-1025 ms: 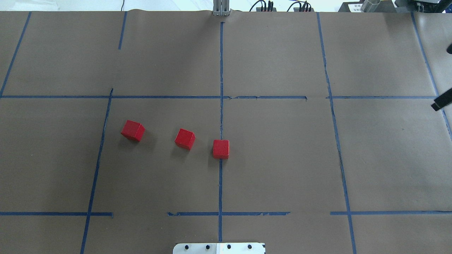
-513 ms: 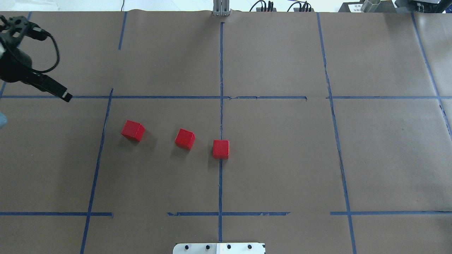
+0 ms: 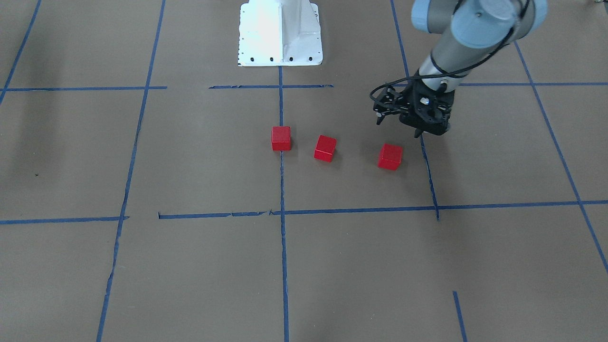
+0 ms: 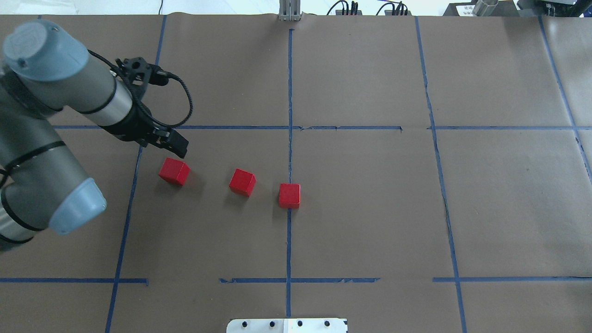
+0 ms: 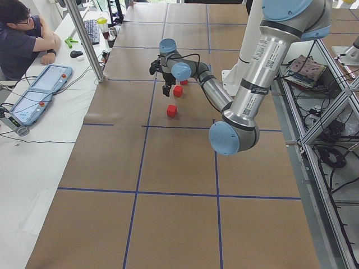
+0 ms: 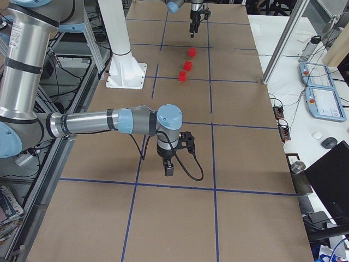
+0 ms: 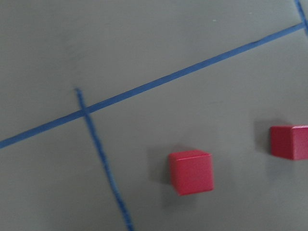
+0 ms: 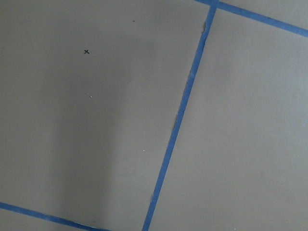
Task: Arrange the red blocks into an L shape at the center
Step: 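Move the left gripper in over the red cube nearer the center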
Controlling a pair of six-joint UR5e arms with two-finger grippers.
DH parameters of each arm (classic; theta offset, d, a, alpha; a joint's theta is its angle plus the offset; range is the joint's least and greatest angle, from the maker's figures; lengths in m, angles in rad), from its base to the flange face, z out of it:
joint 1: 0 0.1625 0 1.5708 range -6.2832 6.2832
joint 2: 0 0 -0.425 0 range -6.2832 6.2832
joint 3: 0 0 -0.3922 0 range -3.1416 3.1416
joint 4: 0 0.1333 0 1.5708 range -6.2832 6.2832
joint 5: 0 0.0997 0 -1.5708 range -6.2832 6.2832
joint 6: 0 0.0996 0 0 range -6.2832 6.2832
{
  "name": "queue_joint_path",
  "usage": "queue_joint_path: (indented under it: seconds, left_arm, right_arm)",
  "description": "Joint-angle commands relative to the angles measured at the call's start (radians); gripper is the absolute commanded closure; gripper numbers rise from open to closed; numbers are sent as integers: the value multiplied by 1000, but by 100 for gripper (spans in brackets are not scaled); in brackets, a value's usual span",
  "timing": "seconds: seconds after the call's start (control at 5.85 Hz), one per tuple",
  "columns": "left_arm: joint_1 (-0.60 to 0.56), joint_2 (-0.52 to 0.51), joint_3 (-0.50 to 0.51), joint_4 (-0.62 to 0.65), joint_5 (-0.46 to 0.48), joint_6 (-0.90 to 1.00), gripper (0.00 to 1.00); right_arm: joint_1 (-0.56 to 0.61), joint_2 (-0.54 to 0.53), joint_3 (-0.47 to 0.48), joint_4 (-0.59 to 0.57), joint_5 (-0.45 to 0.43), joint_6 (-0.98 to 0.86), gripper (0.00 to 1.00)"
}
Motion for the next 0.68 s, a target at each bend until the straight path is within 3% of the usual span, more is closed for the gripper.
queue_joint_path:
  seconds: [0.0,0.51]
  left_arm:
    - [170,-93,79,-3,196,-171,0]
    - [184,-167,260,-169,205,-253,0]
  right_arm:
    - [2,-1,1,0,0,10,0]
    - [4,1,2,0,1,10,0]
